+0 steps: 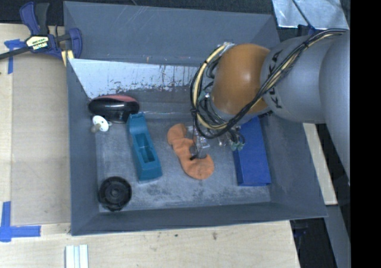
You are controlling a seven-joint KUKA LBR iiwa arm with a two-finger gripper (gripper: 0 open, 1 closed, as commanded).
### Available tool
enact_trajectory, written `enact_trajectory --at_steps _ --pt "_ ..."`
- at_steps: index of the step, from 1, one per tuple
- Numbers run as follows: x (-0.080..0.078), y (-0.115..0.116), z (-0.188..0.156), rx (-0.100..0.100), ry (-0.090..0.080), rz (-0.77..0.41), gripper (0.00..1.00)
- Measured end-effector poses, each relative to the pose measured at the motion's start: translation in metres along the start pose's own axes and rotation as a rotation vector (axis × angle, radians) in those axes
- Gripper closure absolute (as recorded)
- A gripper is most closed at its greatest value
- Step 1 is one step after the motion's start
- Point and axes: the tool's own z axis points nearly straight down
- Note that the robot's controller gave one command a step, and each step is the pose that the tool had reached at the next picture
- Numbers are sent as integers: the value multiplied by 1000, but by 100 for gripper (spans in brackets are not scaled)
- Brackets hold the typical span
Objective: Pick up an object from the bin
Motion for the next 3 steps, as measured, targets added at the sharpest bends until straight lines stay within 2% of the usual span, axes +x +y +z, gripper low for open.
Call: enact_trajectory --at_steps 1,2,3 --pt "0 0 0 0 0 0 100" --pt "-23 10 -95 0 2 3 100" --pt "-23 10 -95 0 2 3 100"
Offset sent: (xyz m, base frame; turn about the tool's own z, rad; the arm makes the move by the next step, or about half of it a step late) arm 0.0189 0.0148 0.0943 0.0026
